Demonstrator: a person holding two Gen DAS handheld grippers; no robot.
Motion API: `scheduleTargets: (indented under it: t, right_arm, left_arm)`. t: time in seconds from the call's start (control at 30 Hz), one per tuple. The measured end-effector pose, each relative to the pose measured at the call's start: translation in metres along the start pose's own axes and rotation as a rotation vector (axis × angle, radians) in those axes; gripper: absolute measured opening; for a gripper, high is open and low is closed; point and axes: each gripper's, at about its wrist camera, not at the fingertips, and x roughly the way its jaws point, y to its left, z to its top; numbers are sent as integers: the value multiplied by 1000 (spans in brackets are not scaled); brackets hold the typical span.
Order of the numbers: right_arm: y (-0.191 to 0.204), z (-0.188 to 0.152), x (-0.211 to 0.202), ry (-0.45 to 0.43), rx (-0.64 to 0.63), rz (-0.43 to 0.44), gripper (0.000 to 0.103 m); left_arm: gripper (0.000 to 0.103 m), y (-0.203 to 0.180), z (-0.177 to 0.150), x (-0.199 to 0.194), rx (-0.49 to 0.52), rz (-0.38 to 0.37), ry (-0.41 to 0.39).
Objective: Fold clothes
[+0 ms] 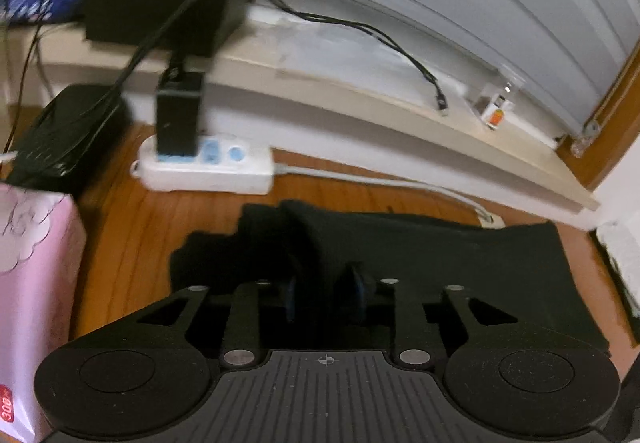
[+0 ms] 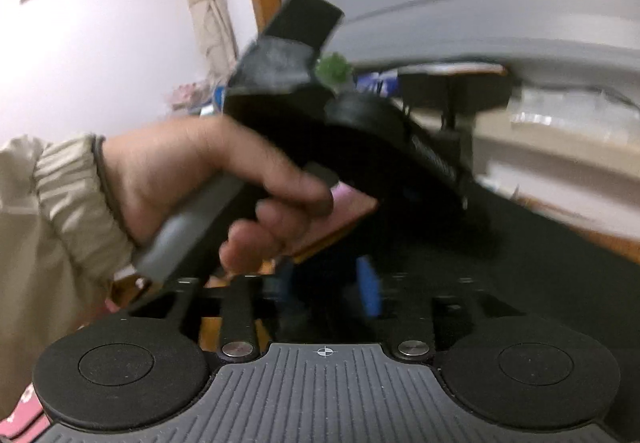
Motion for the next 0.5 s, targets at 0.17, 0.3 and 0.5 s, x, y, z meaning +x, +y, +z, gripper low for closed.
scheduleTargets:
  t: [0.17, 0.3, 0.5]
  right_arm:
    - [-15, -1, -16, -8, 22, 22, 42]
    - [-27, -6, -36, -34, 20, -2, 40]
    - [-47, -27, -27, 65, -7, -52, 20]
  left_arm:
    - [67, 8, 4, -31, -23, 104, -124]
    - [71, 4, 8, -52, -11, 152, -220]
    - [78, -25, 4, -41, 74, 119, -230]
